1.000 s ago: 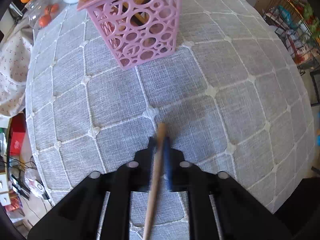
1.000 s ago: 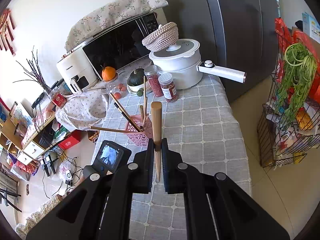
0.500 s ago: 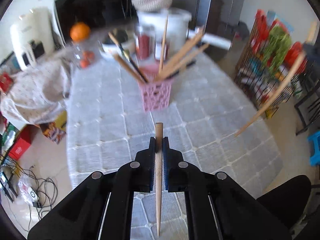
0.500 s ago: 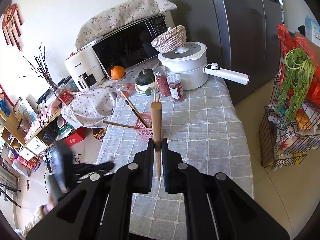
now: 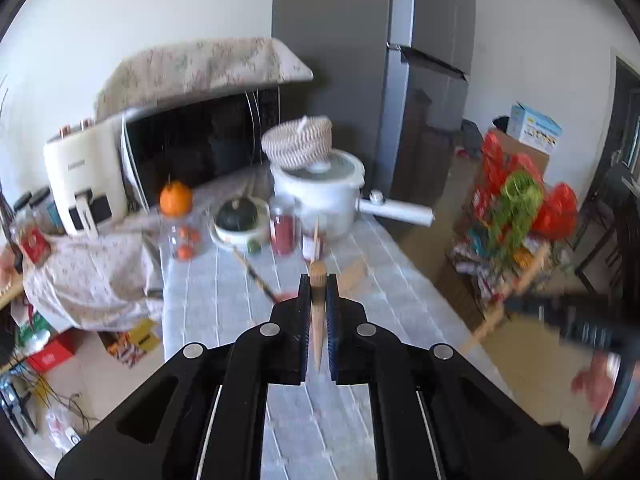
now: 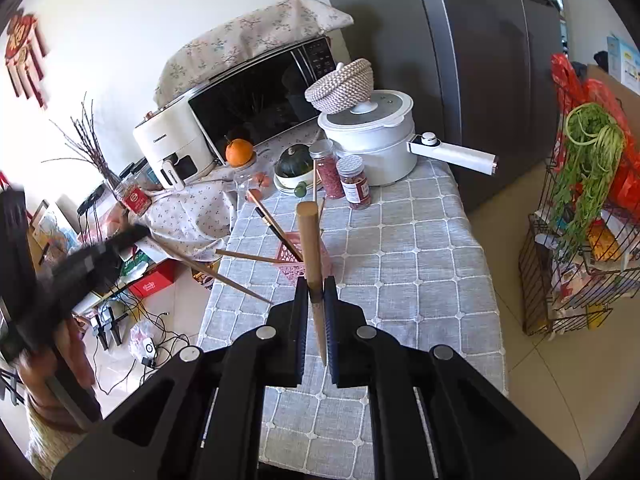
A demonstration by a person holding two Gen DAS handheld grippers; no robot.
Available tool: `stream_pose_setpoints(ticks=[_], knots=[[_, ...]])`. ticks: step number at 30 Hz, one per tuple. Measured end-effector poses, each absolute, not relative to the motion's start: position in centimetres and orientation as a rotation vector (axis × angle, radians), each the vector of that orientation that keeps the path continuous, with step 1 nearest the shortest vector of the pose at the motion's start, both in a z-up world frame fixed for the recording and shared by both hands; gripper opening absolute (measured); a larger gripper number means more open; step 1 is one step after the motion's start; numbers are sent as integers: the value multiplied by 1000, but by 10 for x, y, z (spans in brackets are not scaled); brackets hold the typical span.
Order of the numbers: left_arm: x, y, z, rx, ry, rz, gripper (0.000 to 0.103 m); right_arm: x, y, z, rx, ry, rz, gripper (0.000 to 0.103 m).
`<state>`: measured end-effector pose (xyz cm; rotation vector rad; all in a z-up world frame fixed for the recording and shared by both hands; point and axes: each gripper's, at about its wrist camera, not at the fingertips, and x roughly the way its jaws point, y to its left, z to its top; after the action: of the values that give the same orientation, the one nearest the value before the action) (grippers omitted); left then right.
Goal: Organize utensils
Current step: 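Lower the left tool's chopstick into the pink holder and open the left tool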
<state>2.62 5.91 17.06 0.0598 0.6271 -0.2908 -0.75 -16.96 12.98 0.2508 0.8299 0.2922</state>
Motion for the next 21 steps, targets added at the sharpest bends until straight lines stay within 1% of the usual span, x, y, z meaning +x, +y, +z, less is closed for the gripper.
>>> stream_pose_setpoints(ticks=[4, 8, 14, 18, 21], knots=[[58, 54, 183, 36, 623, -272, 7, -1, -175, 126, 259, 834, 289, 9], [83, 57, 181, 3, 613, -251, 7, 9, -178, 117, 245, 839, 287, 9], [116, 65, 161, -16, 598, -181, 7, 28, -180, 103, 246, 866, 282, 9], [133, 72, 138, -43, 612, -153, 7, 37, -179, 96, 248, 879, 278, 9], [144, 71, 116, -31, 696, -169, 8, 41, -176, 92, 247, 888, 277, 9]])
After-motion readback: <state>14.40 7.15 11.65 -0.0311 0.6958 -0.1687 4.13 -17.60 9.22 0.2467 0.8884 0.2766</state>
